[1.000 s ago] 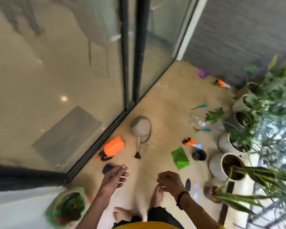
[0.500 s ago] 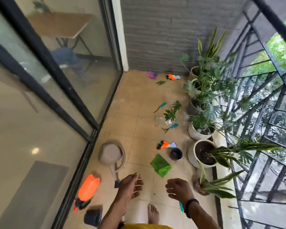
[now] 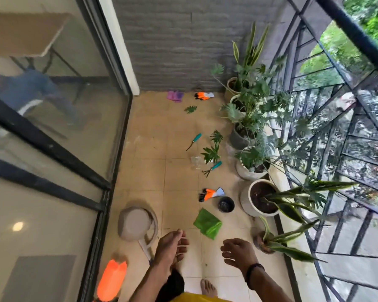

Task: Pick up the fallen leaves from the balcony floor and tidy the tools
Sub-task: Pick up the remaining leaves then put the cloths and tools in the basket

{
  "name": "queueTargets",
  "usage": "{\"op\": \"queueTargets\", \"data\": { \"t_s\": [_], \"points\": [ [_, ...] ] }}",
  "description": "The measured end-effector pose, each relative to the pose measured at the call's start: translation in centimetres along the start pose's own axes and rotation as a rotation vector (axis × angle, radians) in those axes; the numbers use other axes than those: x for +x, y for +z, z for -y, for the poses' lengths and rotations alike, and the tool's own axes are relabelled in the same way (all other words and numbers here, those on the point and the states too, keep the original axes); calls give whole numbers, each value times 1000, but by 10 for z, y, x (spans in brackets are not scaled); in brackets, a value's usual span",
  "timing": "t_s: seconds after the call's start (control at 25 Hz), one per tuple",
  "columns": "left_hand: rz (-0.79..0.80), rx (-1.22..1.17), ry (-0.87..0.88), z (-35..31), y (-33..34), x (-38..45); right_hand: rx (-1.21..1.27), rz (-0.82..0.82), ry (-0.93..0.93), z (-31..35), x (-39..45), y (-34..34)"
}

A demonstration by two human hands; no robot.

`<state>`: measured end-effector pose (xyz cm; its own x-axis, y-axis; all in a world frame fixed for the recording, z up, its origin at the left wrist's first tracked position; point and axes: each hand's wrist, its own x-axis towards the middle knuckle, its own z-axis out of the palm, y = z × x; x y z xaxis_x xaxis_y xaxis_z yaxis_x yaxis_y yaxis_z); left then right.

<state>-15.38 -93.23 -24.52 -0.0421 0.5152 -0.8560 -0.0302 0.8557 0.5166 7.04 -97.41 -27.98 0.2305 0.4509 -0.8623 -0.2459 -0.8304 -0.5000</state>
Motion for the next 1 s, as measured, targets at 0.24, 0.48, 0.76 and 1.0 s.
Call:
{"op": "queueTargets", "data": {
  "t_s": [0.24,0.48,0.76,1.0],
  "points": [
    [98,46,44,-98,-27,49,58,-103,-29,63,27,55],
    [168,146,52,-159,-22,103,97,-111,-85,122,44,99],
    [164,305,48,-261,28,184,263,-116,-34,214,122,135],
    [168,481,29,-349,67,280,317,-113,68,298,220,165]
  ]
}}
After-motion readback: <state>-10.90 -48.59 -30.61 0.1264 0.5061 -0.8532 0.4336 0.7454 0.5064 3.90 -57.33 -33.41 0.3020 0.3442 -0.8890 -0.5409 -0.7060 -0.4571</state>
